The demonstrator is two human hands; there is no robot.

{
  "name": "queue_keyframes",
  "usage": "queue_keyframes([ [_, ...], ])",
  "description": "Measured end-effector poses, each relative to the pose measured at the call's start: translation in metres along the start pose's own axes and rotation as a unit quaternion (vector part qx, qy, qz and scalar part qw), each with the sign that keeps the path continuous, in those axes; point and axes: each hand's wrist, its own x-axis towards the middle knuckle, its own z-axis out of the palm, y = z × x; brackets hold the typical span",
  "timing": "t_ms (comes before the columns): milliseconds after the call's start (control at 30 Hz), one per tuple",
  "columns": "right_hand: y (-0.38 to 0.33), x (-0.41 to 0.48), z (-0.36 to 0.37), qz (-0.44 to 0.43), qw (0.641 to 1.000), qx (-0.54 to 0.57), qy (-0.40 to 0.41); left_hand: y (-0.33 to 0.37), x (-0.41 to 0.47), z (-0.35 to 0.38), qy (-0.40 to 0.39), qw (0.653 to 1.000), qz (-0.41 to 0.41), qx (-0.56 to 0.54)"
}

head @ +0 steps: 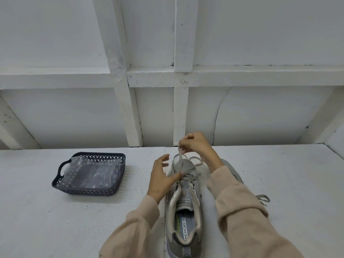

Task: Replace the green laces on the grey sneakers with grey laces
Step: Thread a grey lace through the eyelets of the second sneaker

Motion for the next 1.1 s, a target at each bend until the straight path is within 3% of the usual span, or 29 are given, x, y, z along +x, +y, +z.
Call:
queue_keyframes([
  [300, -0.042, -0.034, -0.010, -0.057, 0.996, 0.027, -0.058, 0.011, 0.018, 0.021, -0.164, 0.972, 0.024, -0.165],
  [633, -0.059, -0.052, -0.014, -0.048, 0.987, 0.083, -0.127, 0.001, 0.009, 0.030, -0.157, 0.980, 0.046, -0.110],
  [833, -0.079, -0.059, -0.022, -0.069, 0.970, 0.180, -0.145, -0.004, 0.011, 0.029, -0.153, 0.982, 0.070, -0.084],
  [967, -0.099, -0.063, -0.030, -0.073, 0.949, 0.271, -0.144, -0.004, 0.012, 0.031, -0.159, 0.981, 0.088, -0.063],
  [1100, -0.116, -0.059, -0.030, -0.047, 0.884, 0.443, -0.140, -0.003, 0.010, 0.030, -0.163, 0.980, 0.084, -0.081],
])
